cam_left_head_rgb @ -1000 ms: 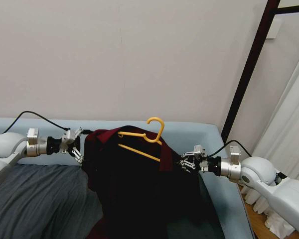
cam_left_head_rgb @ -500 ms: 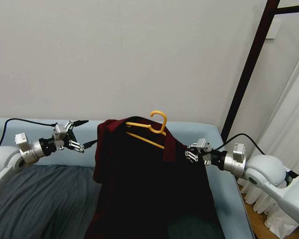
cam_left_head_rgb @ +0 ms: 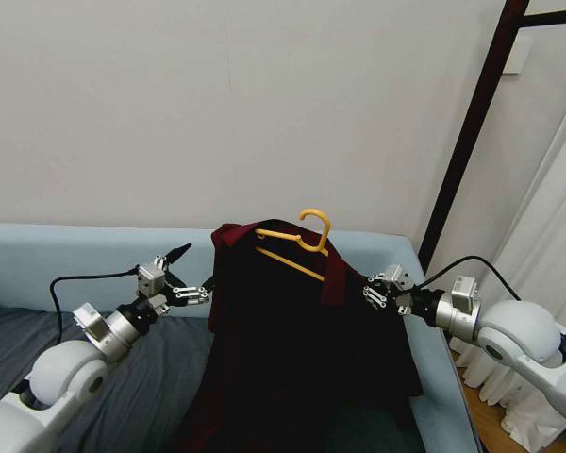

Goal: Pick up the clothes from the sofa and hang them on the clothes hanger.

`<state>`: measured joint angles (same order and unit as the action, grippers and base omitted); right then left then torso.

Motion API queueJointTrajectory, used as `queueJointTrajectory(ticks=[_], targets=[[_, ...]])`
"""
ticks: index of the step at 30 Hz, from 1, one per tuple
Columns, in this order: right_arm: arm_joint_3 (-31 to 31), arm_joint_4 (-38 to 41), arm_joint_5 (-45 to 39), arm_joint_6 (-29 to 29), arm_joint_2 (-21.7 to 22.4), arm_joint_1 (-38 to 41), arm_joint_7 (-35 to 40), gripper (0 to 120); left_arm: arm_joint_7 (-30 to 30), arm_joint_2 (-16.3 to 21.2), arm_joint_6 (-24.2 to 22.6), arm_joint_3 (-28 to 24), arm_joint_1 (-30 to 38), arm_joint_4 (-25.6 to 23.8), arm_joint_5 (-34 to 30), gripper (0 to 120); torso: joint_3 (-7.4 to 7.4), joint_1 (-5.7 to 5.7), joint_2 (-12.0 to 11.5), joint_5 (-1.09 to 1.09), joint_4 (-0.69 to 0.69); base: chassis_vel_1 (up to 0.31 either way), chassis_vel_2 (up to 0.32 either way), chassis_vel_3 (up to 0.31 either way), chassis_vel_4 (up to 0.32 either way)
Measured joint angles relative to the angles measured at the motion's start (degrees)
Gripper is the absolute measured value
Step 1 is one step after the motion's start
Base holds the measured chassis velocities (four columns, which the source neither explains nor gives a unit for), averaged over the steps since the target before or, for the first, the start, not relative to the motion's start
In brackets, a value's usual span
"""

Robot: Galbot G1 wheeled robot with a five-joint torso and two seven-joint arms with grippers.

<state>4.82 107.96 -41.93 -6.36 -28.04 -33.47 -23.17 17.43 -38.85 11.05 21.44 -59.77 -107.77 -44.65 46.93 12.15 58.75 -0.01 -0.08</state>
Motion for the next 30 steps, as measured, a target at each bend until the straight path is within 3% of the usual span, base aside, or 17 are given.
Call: queueJointTrajectory(ticks=[4,8,16,18,20,28,30], targets=[[0.7,-0.9,0.2,0.0,-0.6,0.7,-1.0,3,-14.1,-2.3,-5.3,-2.6,-2.0,-6.3,8.4,98,0.0,0.0,0.0,0.02,0.0,0.0,0.0,0.0,0.0],[0.8,-1.5,0.4,0.3,-1.3,0.8,-1.8,2,-17.6,-2.6,-6.2,-3.6,-1.8,-7.1,11.1,94,0.0,0.0,0.0,0.01,0.0,0.0,0.0,0.0,0.0],[1.0,-2.0,1.1,0.9,-2.0,0.8,-3.4,1,-20.6,-4.2,-6.3,-7.8,0.5,-8.2,12.4,73,0.0,0.0,0.0,0.01,0.0,0.0,0.0,0.0,0.0],[1.0,-2.1,1.2,0.9,-2.0,0.8,-3.7,1,-21.0,-4.8,-6.2,-8.8,0.8,-8.2,13.4,63,0.01,0.0,0.0,0.01,-0.01,0.0,0.0,0.0,0.0],[1.0,-2.1,1.3,0.9,-1.9,0.8,-3.8,1,-21.1,-4.8,-6.2,-8.9,0.8,-8.2,13.5,61,0.0,0.0,0.0,0.01,-0.01,0.0,0.0,0.0,0.0],[1.2,-2.4,1.5,0.9,-1.9,1.0,-3.9,1,-21.7,-4.9,-5.2,-8.8,1.1,-8.2,13.6,26,0.01,0.01,0.0,0.01,0.0,0.0,0.0,0.0,0.0],[1.3,-2.5,1.5,0.9,-1.9,1.0,-3.9,1,-21.7,-4.8,-5.1,-8.7,1.1,-8.2,13.6,23,0.01,0.01,0.0,0.01,0.0,0.0,0.0,0.0,0.0]])
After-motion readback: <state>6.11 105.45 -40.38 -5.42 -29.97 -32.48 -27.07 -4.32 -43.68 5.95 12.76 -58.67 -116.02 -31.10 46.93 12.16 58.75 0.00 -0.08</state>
